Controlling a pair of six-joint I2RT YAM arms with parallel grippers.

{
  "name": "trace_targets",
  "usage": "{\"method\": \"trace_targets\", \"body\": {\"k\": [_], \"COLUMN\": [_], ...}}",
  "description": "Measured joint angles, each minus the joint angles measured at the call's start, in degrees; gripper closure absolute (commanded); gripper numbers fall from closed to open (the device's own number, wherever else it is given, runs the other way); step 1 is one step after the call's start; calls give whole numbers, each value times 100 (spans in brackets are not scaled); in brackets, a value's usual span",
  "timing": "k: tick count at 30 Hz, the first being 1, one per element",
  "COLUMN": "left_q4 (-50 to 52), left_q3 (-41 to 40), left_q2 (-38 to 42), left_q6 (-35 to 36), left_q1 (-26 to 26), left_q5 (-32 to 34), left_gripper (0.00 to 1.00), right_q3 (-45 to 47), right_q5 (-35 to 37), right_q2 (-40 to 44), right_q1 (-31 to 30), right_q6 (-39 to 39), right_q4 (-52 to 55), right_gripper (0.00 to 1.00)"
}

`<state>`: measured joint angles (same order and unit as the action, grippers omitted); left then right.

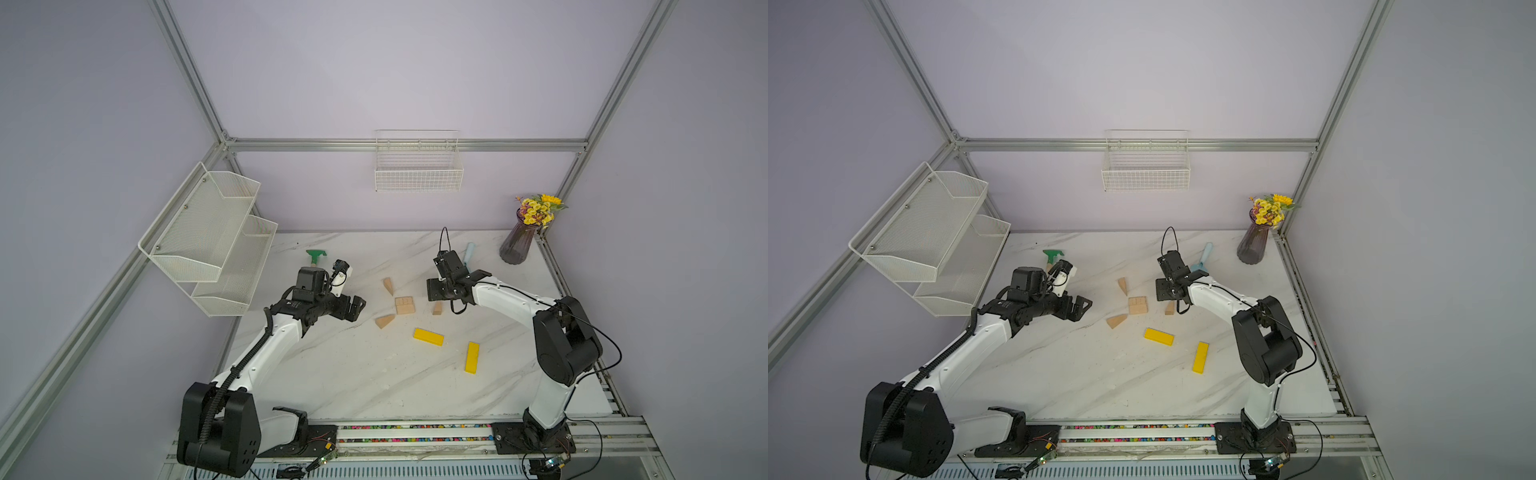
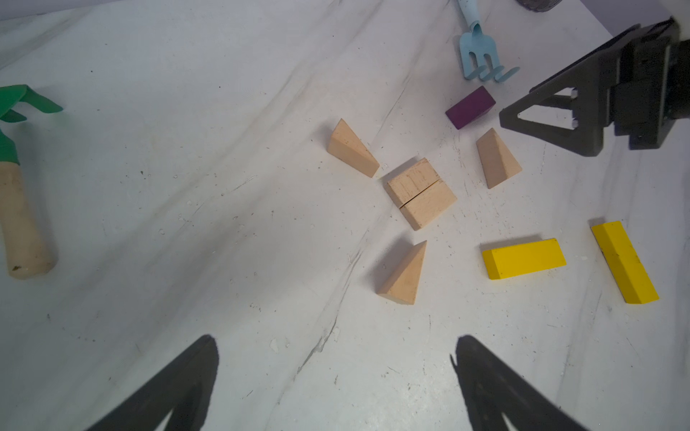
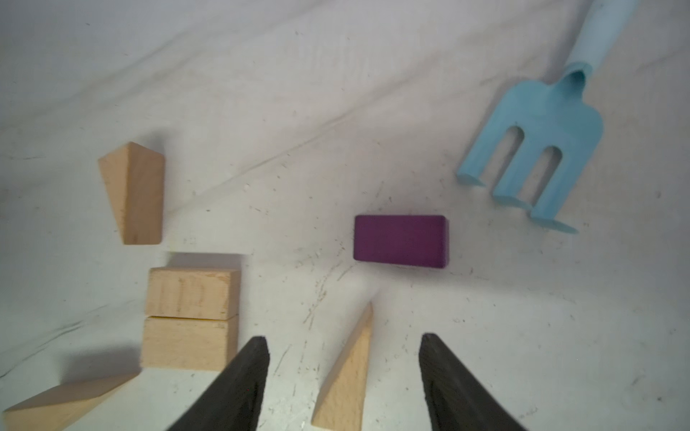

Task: Assemble a small pinwheel with building blocks
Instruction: Move the building block to the center of the board.

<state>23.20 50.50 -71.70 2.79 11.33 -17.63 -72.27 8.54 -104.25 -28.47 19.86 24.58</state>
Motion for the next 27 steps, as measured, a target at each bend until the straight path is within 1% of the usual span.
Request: {"method": "trace_targets", "body": {"k": [3, 6, 9, 13, 17, 20, 27], "left_q4": [-2, 0, 0, 11, 7, -2, -2], "left_q3": [-28, -76, -120, -177, -177, -177, -177], "left_q2": [85, 111, 111, 111, 107, 85, -37], "left_q6": [-4, -15, -17, -17, -17, -20, -20], "left_q1": [81, 136, 199, 245, 264, 269, 271], "left_q5": [2, 2, 4, 9, 9, 11, 20], "left_gripper": [0, 0, 0, 0, 0, 0, 0], "right_q3": [20, 20, 20, 20, -96, -431, -1668], "right_q5": [-24, -74, -131, -232, -251, -254, -186], "right_q2": [-149, -365, -542, -654, -817, -1060, -1906], "right_q1": [22, 17, 9, -20, -61, -87, -92], "right_q6": [90, 133, 155, 136, -4, -160, -750], "right_q4": [35, 39, 59, 55, 72, 70, 81], "right_gripper": [39, 47, 55, 69, 81, 84, 85]}}
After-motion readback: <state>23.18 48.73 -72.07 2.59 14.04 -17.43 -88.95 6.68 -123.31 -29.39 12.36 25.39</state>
